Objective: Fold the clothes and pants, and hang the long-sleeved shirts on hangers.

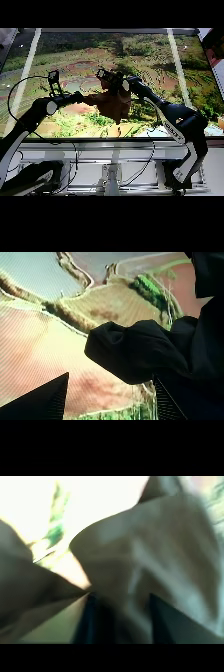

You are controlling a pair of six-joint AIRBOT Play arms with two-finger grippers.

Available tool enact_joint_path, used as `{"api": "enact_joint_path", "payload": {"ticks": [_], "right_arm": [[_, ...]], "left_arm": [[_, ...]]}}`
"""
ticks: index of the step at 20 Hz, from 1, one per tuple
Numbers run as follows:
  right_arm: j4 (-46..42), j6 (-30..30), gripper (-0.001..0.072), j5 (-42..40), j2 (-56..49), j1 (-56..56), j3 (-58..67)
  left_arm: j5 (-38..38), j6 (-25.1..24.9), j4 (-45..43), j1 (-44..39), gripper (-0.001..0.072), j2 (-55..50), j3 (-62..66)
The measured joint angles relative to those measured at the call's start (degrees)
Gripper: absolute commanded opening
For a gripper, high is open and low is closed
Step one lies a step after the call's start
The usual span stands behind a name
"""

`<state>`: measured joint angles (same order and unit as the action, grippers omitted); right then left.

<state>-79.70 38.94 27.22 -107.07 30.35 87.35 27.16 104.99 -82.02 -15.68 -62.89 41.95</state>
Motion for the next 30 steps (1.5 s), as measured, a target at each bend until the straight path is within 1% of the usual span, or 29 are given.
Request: {"api": "enact_joint_path", "payload": {"ticks": [1, 4, 7, 9, 10, 11, 12, 13, 16, 19, 25, 30], "right_arm": [[-0.2, 0.0, 0.0018, -2.1, -0.2, 0.0, 0.0], [-1.0, 0.0, 0.0017, -5.9, -0.4, -0.3, 0.0], [-1.3, 2.0, 0.0016, -7.8, 0.5, -0.5, 0.0], [-1.3, 3.4, 0.0017, -7.0, 1.4, -0.7, 0.0], [-1.4, 3.9, 0.0037, -5.2, 1.8, -0.6, 0.0], [-1.4, 4.0, 0.0127, -2.5, 2.1, -0.5, 0.0], [-1.4, 3.7, 0.0396, 0.5, 2.3, -0.5, 0.0], [-1.4, 3.0, 0.0554, 3.8, 2.5, -0.5, 0.0], [-0.5, 1.6, 0.0561, 11.5, 2.7, -0.4, 0.0], [-0.1, 0.8, 0.0561, 13.3, 2.5, -0.3, -0.1], [0.1, 0.4, 0.0559, 7.6, 0.6, -0.2, -0.1], [-0.4, 0.3, 0.056, -0.7, 0.0, 0.6, -0.1]], "left_arm": [[0.0, 0.0, 0.0, 0.0, 0.0598, 0.0, 0.0], [0.0, 0.0, 0.0, 0.0, 0.0598, 0.0, 0.0], [0.0, 0.0, 0.0, 0.0, 0.0598, 0.0, 0.0], [0.0, 0.0, 0.0, 0.0, 0.0597, 0.0, 0.0], [0.0, 0.0, 0.0, 0.0, 0.0598, 0.0, 0.0], [0.0, 0.0, 0.0, 0.0, 0.0598, 0.0, 0.0], [0.0, 0.0, 0.0, 0.0, 0.0598, 0.0, 0.0], [0.0, 0.0, 0.0, 0.0, 0.0598, 0.0, 0.0], [0.0, 0.0, 0.0, 0.0, 0.0598, 0.0, 0.0], [0.0, 0.0, 0.1, 0.0, 0.0598, 0.0, 0.0], [0.0, 0.0, 0.2, 0.0, 0.0598, 0.0, 0.0], [0.0, 0.0, 0.2, 0.0, 0.0598, 0.0, 0.0]]}}
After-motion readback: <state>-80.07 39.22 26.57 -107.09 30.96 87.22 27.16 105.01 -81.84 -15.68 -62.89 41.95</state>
